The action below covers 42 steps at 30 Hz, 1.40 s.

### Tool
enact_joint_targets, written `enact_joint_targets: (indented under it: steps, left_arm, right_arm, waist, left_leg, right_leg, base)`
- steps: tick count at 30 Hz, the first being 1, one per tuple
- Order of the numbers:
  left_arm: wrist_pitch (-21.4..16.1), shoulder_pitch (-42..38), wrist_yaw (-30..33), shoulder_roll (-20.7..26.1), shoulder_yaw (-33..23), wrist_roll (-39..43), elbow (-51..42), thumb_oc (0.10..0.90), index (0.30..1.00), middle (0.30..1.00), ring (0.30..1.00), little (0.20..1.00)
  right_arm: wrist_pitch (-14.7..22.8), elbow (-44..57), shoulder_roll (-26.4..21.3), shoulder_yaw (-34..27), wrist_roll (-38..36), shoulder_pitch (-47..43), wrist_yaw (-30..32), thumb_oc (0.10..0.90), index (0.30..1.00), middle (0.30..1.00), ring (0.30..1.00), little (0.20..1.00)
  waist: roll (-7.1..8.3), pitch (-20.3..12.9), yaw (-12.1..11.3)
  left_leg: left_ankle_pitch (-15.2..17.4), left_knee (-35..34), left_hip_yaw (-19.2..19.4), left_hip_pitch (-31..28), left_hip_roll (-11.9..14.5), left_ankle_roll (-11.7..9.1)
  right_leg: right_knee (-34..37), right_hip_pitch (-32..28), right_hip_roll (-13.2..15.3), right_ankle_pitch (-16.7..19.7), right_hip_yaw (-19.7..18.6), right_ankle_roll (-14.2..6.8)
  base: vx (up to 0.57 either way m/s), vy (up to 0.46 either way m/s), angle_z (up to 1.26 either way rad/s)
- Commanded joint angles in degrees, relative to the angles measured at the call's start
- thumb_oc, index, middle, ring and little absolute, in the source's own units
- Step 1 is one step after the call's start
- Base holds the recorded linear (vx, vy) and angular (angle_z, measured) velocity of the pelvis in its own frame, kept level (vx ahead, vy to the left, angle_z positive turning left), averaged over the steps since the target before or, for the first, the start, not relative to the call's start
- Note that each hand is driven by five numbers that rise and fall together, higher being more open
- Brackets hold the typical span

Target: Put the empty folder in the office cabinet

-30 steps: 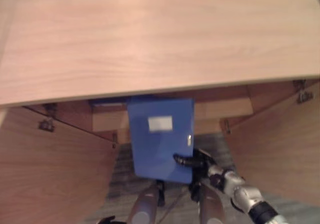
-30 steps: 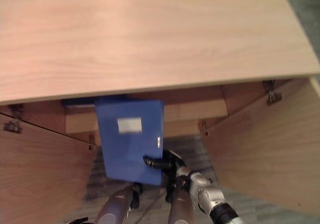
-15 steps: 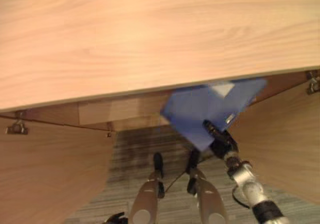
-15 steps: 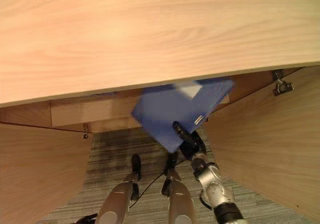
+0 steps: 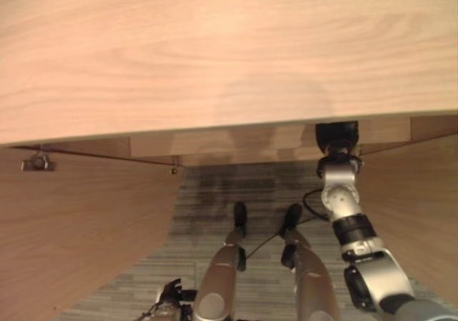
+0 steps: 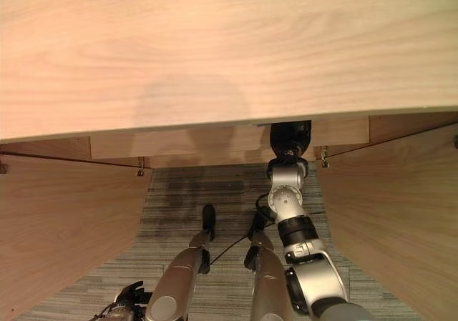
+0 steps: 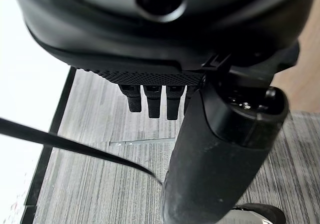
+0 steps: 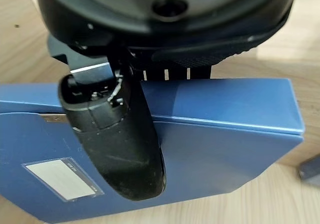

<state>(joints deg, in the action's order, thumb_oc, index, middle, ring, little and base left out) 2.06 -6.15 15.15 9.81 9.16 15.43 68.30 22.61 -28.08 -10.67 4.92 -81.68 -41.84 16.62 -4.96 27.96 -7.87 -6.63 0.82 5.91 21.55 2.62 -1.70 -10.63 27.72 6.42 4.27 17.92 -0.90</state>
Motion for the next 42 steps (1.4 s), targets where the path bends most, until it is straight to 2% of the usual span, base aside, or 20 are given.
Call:
enact_joint_targets:
  steps: [1,5,12,14,16,23,28,33,41,42]
  left_arm:
    - [0.9,4.6,3.6,2.5,1.4,1.4,1.4,0.800,0.900,0.900,0.900,0.900]
    - [0.8,3.9,4.7,2.9,4.2,2.1,-2.0,0.800,0.900,0.900,0.900,0.900]
    - [0.7,3.6,5.5,3.3,6.2,2.2,-3.9,0.800,0.900,0.900,0.900,0.900]
    - [0.1,3.3,5.7,3.7,7.1,2.8,-5.3,0.800,0.900,0.900,0.900,0.900]
    - [0.1,2.6,6.1,3.9,7.6,3.0,-5.4,0.800,0.900,0.900,0.900,0.900]
    - [0.3,1.6,7.5,3.7,8.4,3.1,-5.9,0.800,0.900,0.900,0.900,0.900]
    - [0.0,2.3,8.2,4.2,9.6,2.8,-7.9,0.800,0.900,0.900,0.900,0.900]
    - [0.0,1.9,8.7,4.3,10.1,2.9,-9.2,0.800,0.900,0.900,0.900,0.900]
    - [0.4,1.8,9.4,4.4,10.5,2.6,-10.2,0.800,0.900,0.900,0.900,0.900]
    - [0.4,1.8,9.5,4.5,10.5,2.6,-10.1,0.800,0.900,0.900,0.900,0.900]
  right_arm:
    - [3.3,4.3,0.2,0.0,5.1,-3.8,0.8,0.400,0.300,0.300,0.300,0.300]
    - [4.0,3.6,-0.2,1.3,8.8,-9.8,5.1,0.400,0.300,0.300,0.300,0.300]
    - [4.1,1.5,-0.7,2.1,11.3,-14.5,7.6,0.400,0.300,0.300,0.300,0.300]
    - [3.8,0.3,-1.5,2.5,12.1,-16.4,8.1,0.400,0.300,0.300,0.300,0.300]
    - [3.8,0.7,-1.9,2.9,13.2,-17.5,8.7,0.400,0.300,0.300,0.300,0.300]
    - [6.2,6.2,-3.4,4.2,14.7,-19.0,9.7,0.400,0.300,0.300,0.300,0.300]
    - [6.4,8.0,-6.0,5.5,16.1,-20.0,9.8,0.400,0.300,0.300,0.300,0.300]
    - [6.1,8.2,-6.9,6.2,16.8,-20.2,10.0,0.400,0.300,0.300,0.300,0.300]
    - [6.0,7.1,-6.4,6.3,15.4,-19.6,9.4,0.400,0.300,0.300,0.300,0.300]
    - [6.1,6.9,-6.3,6.1,14.8,-19.5,9.0,0.452,0.378,0.378,0.378,0.378]
  waist:
    - [1.59,-0.9,0.7]
    - [0.23,1.8,0.4]
    - [-1.04,1.8,-0.1]
    - [-1.90,1.8,-0.4]
    - [-2.27,1.8,-0.2]
    - [-3.36,1.8,0.4]
    - [-3.86,1.8,0.7]
    - [-3.78,1.8,1.0]
    - [-3.47,1.8,1.3]
    - [-3.49,1.8,1.4]
  left_leg:
    - [5.5,3.8,0.2,2.9,-1.4,-1.6]
    - [4.6,4.3,0.5,5.9,-1.6,-2.2]
    - [4.0,3.6,0.3,7.5,-1.8,-2.3]
    - [5.1,5.8,0.5,10.3,-2.2,-2.1]
    - [6.9,10.8,0.8,14.7,-2.2,-1.6]
    - [15.1,31.9,1.9,28.8,-1.8,0.6]
    - [18.6,41.4,2.6,35.2,-2.0,1.2]
    - [20.1,45.7,3.0,38.5,-2.2,1.4]
    - [20.5,45.4,3.3,38.5,-2.6,1.6]
    - [20.4,45.3,3.3,38.3,-2.7,1.7]
  right_leg:
    - [4.4,-2.0,1.1,-2.9,-2.4,-4.7]
    - [2.8,1.2,1.2,-3.2,-2.0,-4.5]
    - [2.2,3.5,1.2,-3.4,-2.0,-4.4]
    - [-0.3,6.3,2.0,-4.1,-2.3,-4.4]
    - [-4.2,9.9,3.1,-5.2,-2.7,-4.1]
    - [-25.3,24.5,6.2,-11.4,-6.4,-2.9]
    - [-35.5,31.4,7.2,-15.2,-8.9,-1.7]
    - [-39.9,34.8,7.9,-17.0,-10.2,-0.7]
    - [-40.7,35.4,8.3,-17.2,-10.6,-0.9]
    - [-40.6,35.2,8.3,-17.1,-10.5,-0.9]
  base:
    - [-0.04,-0.020,0.03]
    - [-0.05,-0.040,0.09]
    - [0.00,-0.011,0.05]
    - [-0.02,0.011,0.03]
    - [-0.06,0.027,0.15]
    - [-0.03,0.046,0.14]
    - [0.01,0.006,-0.02]
    - [0.02,-0.017,0.08]
    - [0.00,-0.007,0.00]
    - [0.00,0.000,0.00]
